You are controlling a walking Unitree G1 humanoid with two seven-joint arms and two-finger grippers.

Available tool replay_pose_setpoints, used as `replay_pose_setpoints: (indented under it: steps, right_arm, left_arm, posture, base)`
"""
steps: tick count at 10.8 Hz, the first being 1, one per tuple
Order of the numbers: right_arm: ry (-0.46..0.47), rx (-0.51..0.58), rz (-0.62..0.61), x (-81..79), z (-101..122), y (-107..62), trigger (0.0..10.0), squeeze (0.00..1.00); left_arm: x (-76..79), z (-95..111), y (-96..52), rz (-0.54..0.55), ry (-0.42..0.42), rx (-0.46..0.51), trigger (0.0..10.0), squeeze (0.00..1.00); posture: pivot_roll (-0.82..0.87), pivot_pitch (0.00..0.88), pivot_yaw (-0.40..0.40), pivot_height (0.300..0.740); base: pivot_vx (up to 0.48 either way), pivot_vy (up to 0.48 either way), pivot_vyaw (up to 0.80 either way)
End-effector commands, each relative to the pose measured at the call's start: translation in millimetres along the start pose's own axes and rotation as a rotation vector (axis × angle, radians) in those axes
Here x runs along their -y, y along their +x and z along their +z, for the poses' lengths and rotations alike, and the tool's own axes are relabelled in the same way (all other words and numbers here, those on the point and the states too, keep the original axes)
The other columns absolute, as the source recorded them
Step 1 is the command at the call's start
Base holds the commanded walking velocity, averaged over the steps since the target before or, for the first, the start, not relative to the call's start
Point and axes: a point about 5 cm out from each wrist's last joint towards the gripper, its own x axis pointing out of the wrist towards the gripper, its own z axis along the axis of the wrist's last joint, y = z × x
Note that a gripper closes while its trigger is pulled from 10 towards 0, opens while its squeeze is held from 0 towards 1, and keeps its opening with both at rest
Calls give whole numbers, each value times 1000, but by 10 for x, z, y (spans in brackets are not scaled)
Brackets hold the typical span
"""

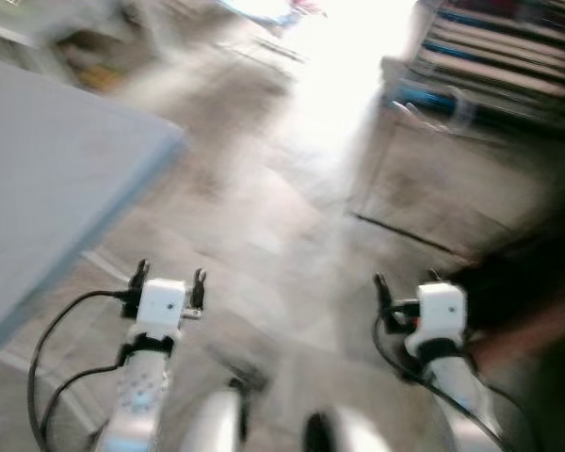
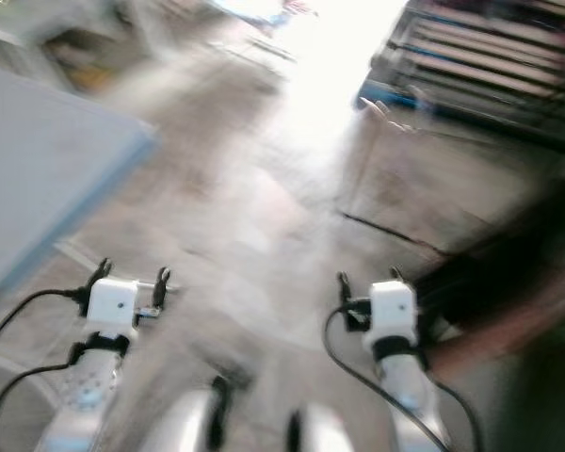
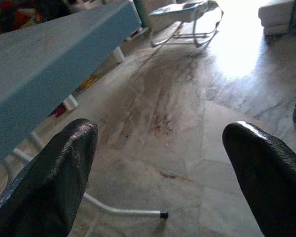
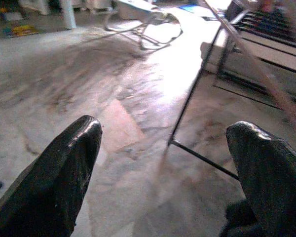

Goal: Hang hanger

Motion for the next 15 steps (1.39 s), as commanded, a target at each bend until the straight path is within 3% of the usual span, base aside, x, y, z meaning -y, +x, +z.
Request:
replay_pose_setpoints:
  steps: [1, 6, 8, 9, 11, 12, 15]
  right_arm:
    - [11, -17, -8, 20, -23, -14, 10000, 114]
    - [18, -16, -23, 31, -20, -6, 10000, 110]
    - [33, -15, -40, 47, -16, 7, 10000, 86]
    - [31, -19, -44, 57, -21, 20, 10000, 35]
    - [32, -11, -49, 70, 4, 50, 10000, 31]
    - [32, -7, -54, 81, 16, 58, 10000, 24]
    - [29, -34, -138, 182, -18, 67, 10000, 0]
  left_arm:
    - [19, -61, -27, -11, -2, -29, 10000, 0]
    - [13, 29, 2, 7, -6, 15, 10000, 0]
    - [34, 38, 11, -9, -15, 14, 10000, 0]
    - [74, 139, 92, -46, -36, 51, 10000, 0]
    - [95, 374, 211, -48, -62, 129, 10000, 0]
    - [124, 436, 203, -68, -85, 148, 10000, 0]
    - [131, 331, 159, -76, -89, 104, 10000, 0]
  posture:
    - [-69, 172, -5, 740]
    - [-59, 182, -2, 740]
    - [-60, 182, 0, 740]
    - [-61, 175, -2, 740]
    - [-60, 177, -4, 740]
    - [-61, 178, -3, 740]
    - [-61, 173, -2, 740]
  base:
    - [0, 0, 800]
    - [0, 0, 740]
    - [0, 0, 0]
    - [0, 0, 0]
    - [0, 0, 0]
    - [0, 0, 0]
    - [0, 0, 0]
